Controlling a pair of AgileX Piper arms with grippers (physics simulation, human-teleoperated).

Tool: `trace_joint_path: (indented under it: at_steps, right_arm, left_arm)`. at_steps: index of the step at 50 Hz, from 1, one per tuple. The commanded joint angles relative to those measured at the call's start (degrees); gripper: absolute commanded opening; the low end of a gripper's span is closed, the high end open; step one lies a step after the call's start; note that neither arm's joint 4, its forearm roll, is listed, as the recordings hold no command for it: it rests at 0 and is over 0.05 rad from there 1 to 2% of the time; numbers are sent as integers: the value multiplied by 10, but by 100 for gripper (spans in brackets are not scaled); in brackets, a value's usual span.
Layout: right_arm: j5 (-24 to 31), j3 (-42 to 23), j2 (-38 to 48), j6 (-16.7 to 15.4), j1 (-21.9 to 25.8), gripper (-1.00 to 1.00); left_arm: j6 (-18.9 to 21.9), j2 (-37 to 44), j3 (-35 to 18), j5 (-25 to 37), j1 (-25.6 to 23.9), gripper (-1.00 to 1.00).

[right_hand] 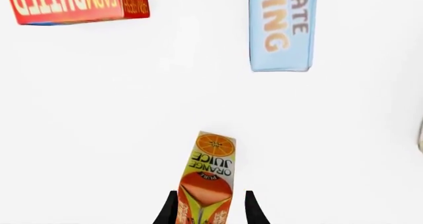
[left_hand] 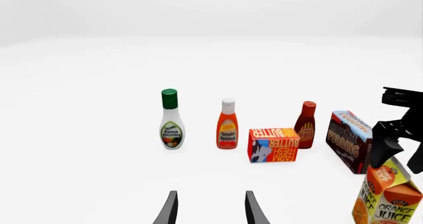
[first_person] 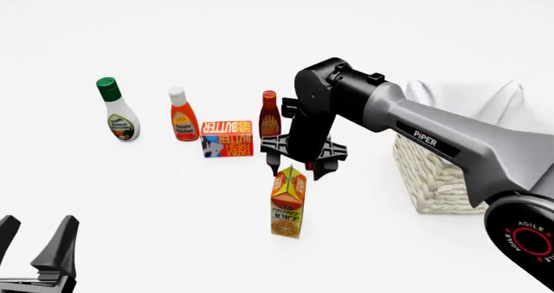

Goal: Pick the orange juice and place it in the basket.

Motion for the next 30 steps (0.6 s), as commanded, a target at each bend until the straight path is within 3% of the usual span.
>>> trace_joint_path:
  at_steps: [1,11,30]
  right_arm:
    - [4,9,-10,4,4,100]
    - [4,14,-11,2,5,100]
    - [4,19,-20,28,32,100]
  left_arm:
    - [0,14,-8,-6,-1,100]
    - [0,14,-10,-4,-1,100]
    - [0,18,-10,-9,-1,100]
